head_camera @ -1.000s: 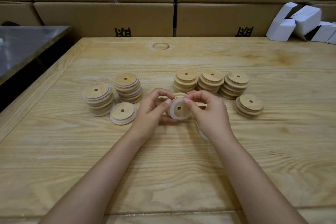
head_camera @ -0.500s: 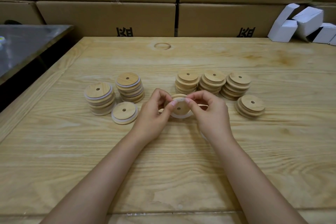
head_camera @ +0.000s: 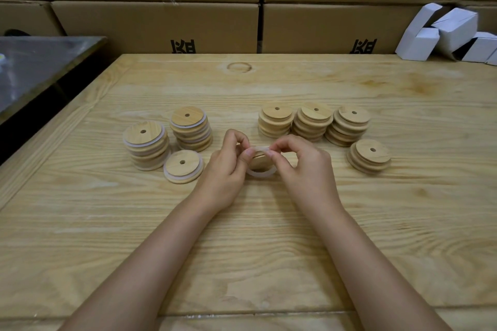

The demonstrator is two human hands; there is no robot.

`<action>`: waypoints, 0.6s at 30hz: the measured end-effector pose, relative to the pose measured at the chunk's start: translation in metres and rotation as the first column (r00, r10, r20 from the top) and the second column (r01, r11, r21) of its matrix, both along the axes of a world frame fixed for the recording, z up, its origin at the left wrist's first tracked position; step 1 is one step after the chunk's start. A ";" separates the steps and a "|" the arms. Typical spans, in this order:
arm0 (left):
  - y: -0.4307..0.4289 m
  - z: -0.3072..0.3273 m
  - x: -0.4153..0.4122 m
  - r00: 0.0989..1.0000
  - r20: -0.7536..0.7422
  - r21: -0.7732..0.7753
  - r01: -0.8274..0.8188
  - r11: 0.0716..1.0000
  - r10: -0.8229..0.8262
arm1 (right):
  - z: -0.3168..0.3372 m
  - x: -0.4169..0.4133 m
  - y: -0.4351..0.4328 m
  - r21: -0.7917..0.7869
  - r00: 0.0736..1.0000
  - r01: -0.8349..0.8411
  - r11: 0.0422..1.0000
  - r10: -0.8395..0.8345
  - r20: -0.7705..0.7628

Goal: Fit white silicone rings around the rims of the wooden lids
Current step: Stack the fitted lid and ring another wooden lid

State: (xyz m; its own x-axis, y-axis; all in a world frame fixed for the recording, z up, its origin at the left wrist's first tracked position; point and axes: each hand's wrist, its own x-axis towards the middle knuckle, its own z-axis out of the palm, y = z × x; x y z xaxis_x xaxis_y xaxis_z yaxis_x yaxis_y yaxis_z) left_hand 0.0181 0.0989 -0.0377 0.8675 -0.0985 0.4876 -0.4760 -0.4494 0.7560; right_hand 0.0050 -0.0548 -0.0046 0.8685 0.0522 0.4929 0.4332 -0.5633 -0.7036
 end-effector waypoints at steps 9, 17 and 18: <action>-0.002 0.000 0.002 0.998 -0.061 -0.049 0.019 0.999 -0.022 | -0.001 0.004 -0.004 0.054 0.993 0.029 0.998 -0.023 -0.117; -0.001 -0.001 0.003 0.997 -0.063 -0.121 -0.045 0.992 0.038 | -0.001 0.005 -0.005 0.063 0.991 0.049 0.997 -0.041 -0.127; -0.001 -0.001 0.003 0.996 -0.075 -0.130 -0.056 0.990 0.046 | -0.001 0.005 -0.005 0.054 0.992 0.044 0.998 -0.038 -0.118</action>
